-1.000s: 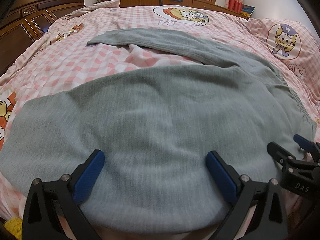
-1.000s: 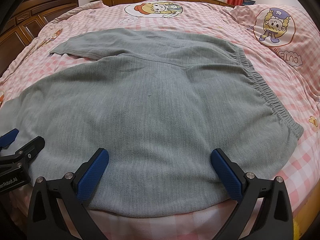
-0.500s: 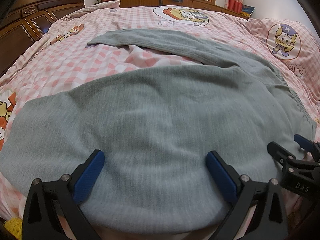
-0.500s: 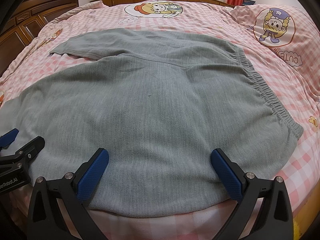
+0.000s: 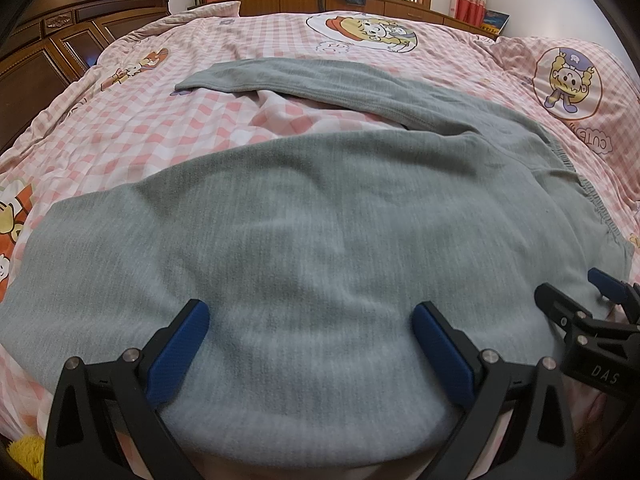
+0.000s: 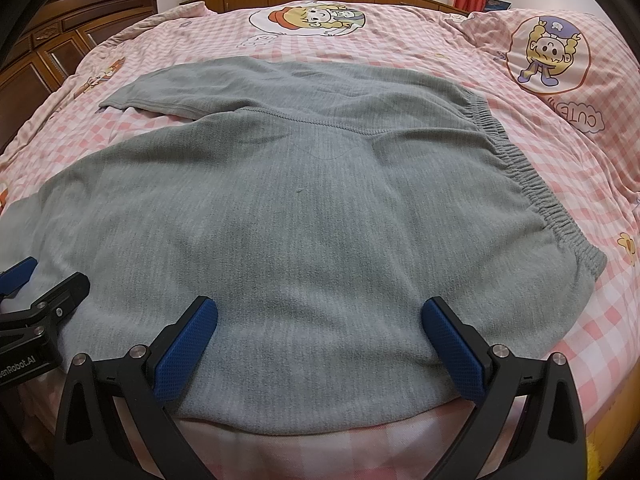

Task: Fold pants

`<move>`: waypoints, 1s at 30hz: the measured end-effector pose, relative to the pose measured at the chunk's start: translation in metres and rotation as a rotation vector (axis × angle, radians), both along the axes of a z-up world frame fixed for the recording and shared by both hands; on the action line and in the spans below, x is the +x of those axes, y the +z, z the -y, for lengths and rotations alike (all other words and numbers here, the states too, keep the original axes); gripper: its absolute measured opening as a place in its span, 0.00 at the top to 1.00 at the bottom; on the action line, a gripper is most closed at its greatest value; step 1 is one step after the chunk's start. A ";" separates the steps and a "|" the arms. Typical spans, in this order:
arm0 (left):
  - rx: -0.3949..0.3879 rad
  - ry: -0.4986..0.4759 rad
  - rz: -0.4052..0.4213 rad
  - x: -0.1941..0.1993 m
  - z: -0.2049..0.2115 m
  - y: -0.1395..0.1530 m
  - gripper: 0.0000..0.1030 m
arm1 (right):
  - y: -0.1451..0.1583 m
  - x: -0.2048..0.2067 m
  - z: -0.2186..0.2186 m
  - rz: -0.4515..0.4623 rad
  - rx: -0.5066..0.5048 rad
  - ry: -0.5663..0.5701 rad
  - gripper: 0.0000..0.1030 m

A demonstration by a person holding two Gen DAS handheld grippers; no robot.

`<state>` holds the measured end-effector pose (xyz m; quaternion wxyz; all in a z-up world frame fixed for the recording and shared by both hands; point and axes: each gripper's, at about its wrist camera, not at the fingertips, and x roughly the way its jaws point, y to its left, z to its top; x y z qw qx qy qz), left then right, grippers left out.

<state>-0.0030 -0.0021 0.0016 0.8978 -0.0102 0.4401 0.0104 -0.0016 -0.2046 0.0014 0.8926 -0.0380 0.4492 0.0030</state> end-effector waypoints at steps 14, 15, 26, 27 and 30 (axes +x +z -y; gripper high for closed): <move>0.000 0.000 0.001 0.000 0.000 0.000 0.00 | 0.000 0.000 0.000 0.000 0.000 0.000 0.00; 0.000 0.000 0.002 0.000 0.000 0.000 0.00 | 0.000 0.000 0.000 0.000 0.000 0.000 0.00; -0.005 -0.029 -0.047 0.004 -0.003 0.011 0.00 | 0.006 0.003 -0.002 -0.038 -0.020 0.013 0.00; -0.008 -0.031 -0.054 0.005 -0.004 0.012 0.00 | 0.007 0.004 -0.002 -0.042 -0.022 0.014 0.00; -0.019 -0.035 -0.072 0.005 -0.006 0.015 0.00 | 0.010 0.005 -0.002 -0.048 -0.033 0.024 0.00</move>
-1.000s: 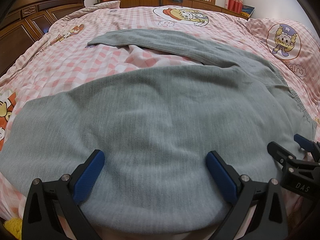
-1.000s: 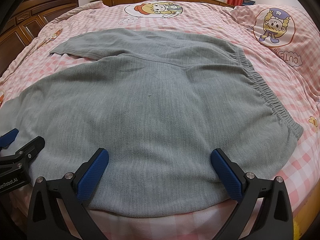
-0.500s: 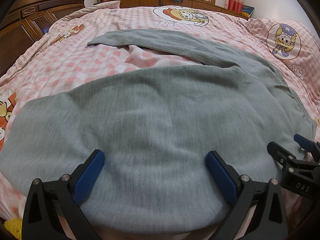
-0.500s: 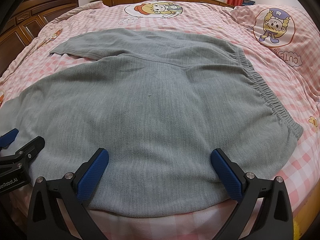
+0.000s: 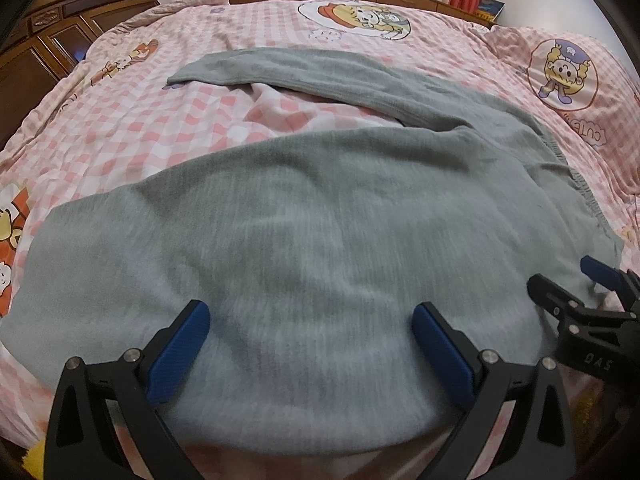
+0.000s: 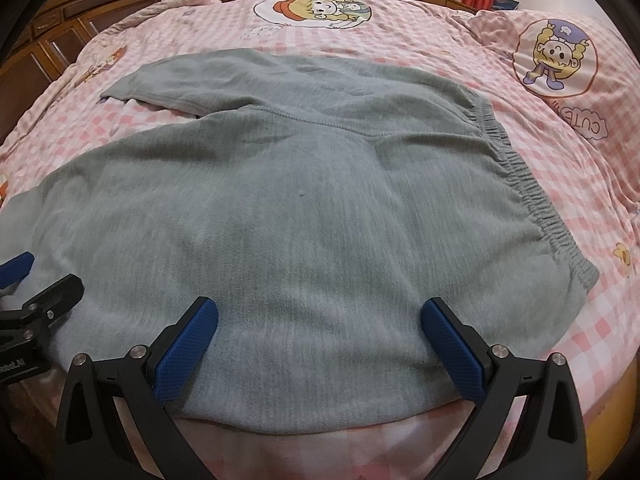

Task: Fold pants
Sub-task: 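Lower both grippers to the sweatpants leg hems and close on them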

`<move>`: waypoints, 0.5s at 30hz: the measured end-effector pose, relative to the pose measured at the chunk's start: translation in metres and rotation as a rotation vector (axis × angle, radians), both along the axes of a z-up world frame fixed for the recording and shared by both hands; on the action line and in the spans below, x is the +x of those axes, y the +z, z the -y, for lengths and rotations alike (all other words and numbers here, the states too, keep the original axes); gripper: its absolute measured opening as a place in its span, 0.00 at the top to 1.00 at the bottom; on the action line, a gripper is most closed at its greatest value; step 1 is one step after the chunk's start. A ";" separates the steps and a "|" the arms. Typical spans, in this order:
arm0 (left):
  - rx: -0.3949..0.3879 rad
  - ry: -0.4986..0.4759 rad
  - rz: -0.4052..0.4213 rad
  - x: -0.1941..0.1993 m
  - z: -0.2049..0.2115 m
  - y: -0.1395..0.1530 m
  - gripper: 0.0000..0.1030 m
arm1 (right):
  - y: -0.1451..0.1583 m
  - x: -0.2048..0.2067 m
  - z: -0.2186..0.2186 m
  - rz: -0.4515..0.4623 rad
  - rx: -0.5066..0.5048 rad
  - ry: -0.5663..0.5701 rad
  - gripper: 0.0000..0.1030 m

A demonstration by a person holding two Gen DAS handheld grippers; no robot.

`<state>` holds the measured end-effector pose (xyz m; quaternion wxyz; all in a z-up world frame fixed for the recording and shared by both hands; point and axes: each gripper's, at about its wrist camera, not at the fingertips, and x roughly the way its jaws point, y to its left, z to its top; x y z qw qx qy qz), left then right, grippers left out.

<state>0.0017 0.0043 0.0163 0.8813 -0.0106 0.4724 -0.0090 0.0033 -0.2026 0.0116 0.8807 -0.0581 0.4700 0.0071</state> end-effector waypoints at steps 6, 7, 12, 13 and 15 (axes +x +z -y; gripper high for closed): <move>-0.014 0.003 -0.014 0.001 -0.008 0.013 0.00 | 0.010 0.002 -0.002 -0.009 -0.002 0.026 0.00; -0.015 0.004 -0.012 0.002 -0.010 0.017 0.00 | 0.013 0.003 -0.003 -0.008 -0.003 0.032 0.00; -0.019 0.017 0.005 0.016 -0.024 0.038 0.00 | 0.029 0.014 -0.001 -0.004 0.030 0.054 0.00; -0.018 0.022 0.009 0.021 -0.028 0.043 0.00 | 0.032 0.017 0.000 -0.003 0.041 0.054 0.00; -0.011 0.029 0.014 0.031 -0.034 0.050 0.00 | 0.039 0.024 0.004 -0.002 0.059 0.052 0.00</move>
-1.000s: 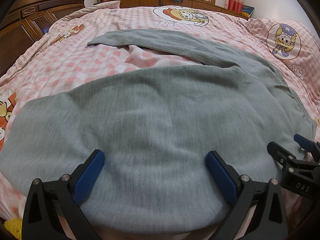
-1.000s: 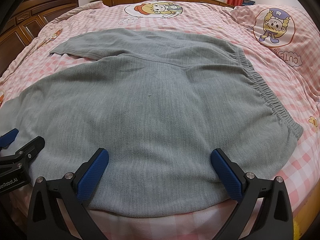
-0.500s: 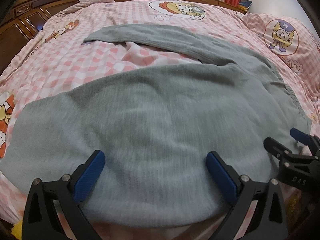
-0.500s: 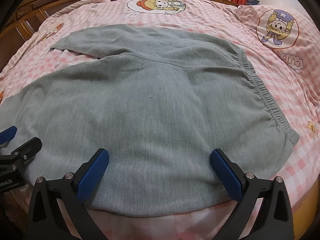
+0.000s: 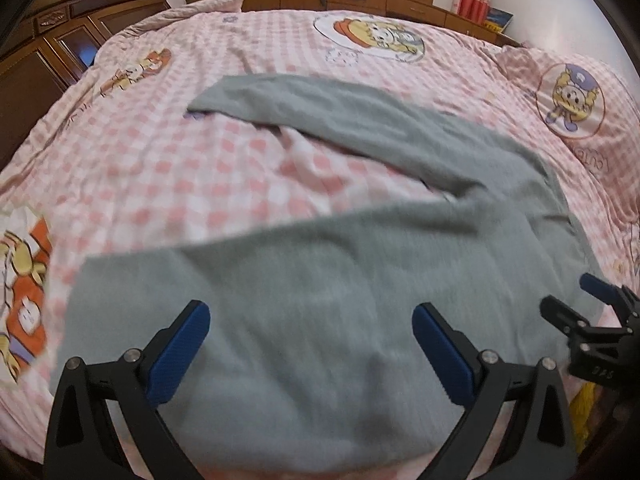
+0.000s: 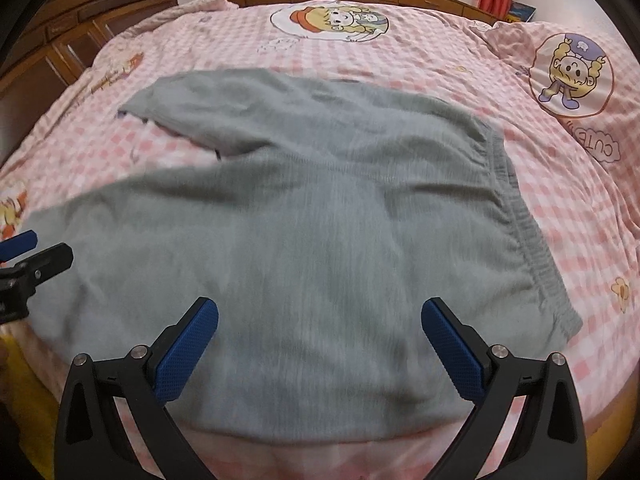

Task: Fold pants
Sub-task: 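Lower both grippers to the sweatpants leg hems and close on them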

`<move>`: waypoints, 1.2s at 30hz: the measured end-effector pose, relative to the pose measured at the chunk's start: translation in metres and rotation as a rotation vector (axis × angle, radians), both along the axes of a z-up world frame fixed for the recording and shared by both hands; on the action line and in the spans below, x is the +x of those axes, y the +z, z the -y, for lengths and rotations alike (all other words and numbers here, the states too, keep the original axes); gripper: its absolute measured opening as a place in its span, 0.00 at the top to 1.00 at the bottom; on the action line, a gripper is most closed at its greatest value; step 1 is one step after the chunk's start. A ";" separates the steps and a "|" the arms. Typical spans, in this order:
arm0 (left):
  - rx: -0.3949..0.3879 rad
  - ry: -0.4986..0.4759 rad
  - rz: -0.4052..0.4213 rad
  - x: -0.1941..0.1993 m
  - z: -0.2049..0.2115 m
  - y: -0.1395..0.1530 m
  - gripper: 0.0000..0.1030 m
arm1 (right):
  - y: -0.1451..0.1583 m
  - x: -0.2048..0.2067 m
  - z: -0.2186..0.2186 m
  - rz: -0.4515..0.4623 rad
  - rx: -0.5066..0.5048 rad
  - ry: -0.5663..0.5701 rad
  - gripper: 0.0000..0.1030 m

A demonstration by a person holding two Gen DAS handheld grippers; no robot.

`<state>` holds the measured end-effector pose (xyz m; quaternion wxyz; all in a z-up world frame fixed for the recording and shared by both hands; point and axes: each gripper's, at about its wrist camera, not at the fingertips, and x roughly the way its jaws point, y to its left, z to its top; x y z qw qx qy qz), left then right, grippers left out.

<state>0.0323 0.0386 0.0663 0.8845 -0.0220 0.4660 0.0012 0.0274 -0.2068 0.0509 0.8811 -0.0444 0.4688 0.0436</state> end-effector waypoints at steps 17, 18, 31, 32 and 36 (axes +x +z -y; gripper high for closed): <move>0.070 -0.006 0.028 0.117 -0.050 0.071 0.00 | 0.042 0.094 0.061 -0.022 0.032 -0.059 0.00; 0.071 -0.007 0.026 0.125 -0.050 0.073 0.00 | 0.043 0.100 0.065 -0.023 0.032 -0.064 0.00; 0.089 -0.114 -0.037 0.251 -0.036 0.063 0.00 | 0.038 0.172 0.090 -0.050 -0.023 -0.060 0.00; 0.085 -0.115 -0.050 0.260 -0.037 0.059 0.00 | 0.037 0.177 0.090 -0.051 -0.030 -0.058 0.00; 0.092 -0.120 -0.091 0.296 -0.043 0.043 0.00 | 0.029 0.201 0.093 -0.073 -0.033 -0.040 0.00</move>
